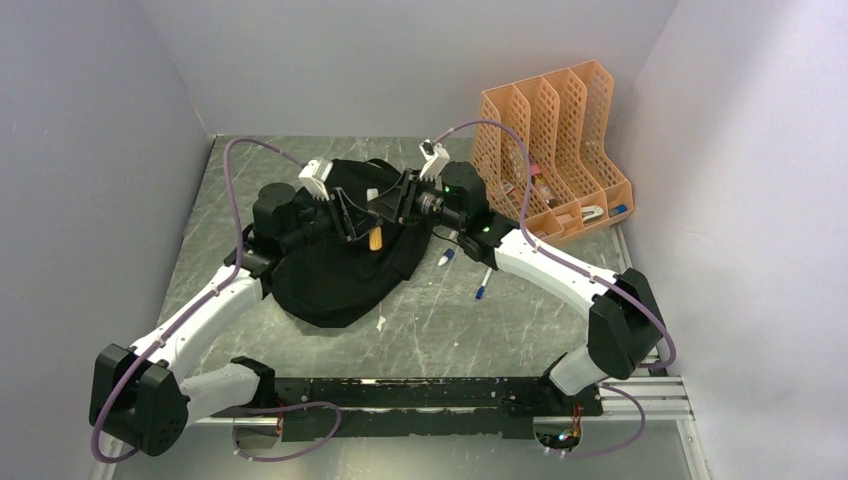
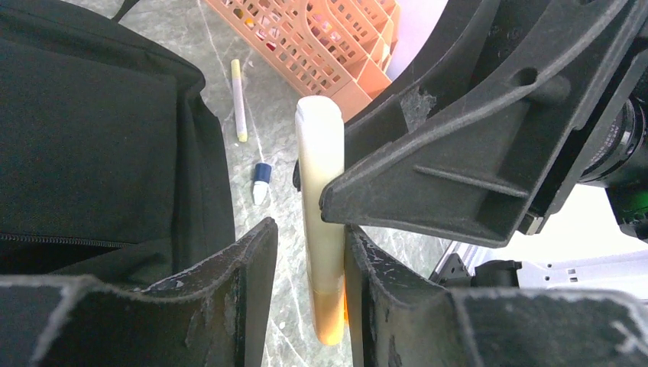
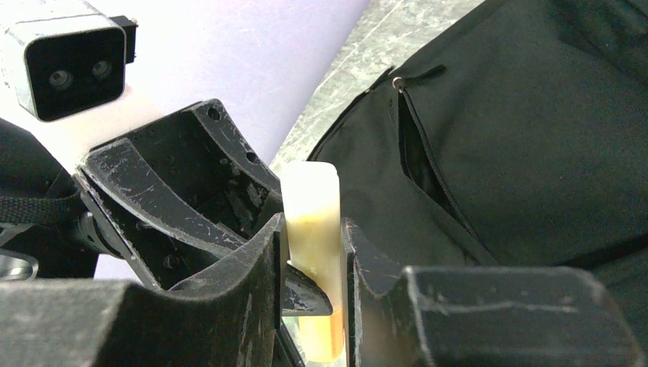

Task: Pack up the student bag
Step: Pick up the stationery from the center of the board.

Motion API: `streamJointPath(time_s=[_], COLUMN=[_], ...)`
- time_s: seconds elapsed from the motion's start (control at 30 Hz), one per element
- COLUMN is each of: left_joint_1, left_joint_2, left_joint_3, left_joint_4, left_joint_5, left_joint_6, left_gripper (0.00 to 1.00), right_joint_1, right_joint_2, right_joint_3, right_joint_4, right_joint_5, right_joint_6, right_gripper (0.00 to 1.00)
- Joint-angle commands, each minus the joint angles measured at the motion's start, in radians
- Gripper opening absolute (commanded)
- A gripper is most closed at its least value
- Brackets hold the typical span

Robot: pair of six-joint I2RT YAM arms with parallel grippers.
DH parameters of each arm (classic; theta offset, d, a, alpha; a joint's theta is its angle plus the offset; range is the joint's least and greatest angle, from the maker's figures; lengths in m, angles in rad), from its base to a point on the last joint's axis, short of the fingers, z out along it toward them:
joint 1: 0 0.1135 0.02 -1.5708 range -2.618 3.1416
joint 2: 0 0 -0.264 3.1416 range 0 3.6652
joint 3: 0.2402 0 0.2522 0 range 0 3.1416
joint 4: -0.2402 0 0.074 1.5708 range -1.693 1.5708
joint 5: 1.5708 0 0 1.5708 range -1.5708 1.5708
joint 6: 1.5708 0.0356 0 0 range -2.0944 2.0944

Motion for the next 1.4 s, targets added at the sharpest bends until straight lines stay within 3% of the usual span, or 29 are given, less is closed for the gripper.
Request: streamJointPath(time_s=[0.0,0.4,0.57,0.67,0.87,1.1,1.37], left_joint_1=[-0.007,-0.007,-0.006,-0.006,-0.006,-0.006,-0.005], left_joint_2=[0.01,-0.008,-0.007,-0.007,-0.014,-0.025,-0.067], left_joint_3=[0.035,0.021,0.017,0.018,0.006,0.035,0.151], left_joint_4=[0.036,0.035,0.035,0.027,-0.013,-0.202,-0.592], left_joint_5=[-0.014,-0.031,-0.036,-0.041,-0.089,-0.283,-0.844], left_joint_6=[-0.003,-0.015,-0.02,-0.02,-0.016,0.031,-0.016], left_gripper=[0.41,0.35,0.14,0.05,0.05,0.05,0.05], right_joint_1=[0.01,0.012,0.012,0.012,0.01,0.008,0.009], right_joint_2=[-0.002,-0.017,-0.02,-0.023,-0.035,-0.03,0.031], right_joint_3=[-0.008,-0.034,-0.036,-0.025,0.005,0.026,0.046], right_joint_4=[0.028,-0.005,-0.01,-0.023,-0.047,-0.042,-0.039], right_joint_5=[-0.031,-0.051,-0.051,-0.026,0.077,0.129,0.139], right_joint_6=[-0.03,-0.051,-0.056,-0.076,-0.121,-0.185,-0.344], right_gripper=[0.0,0.0,0.0,0.11,0.4,0.47,0.49])
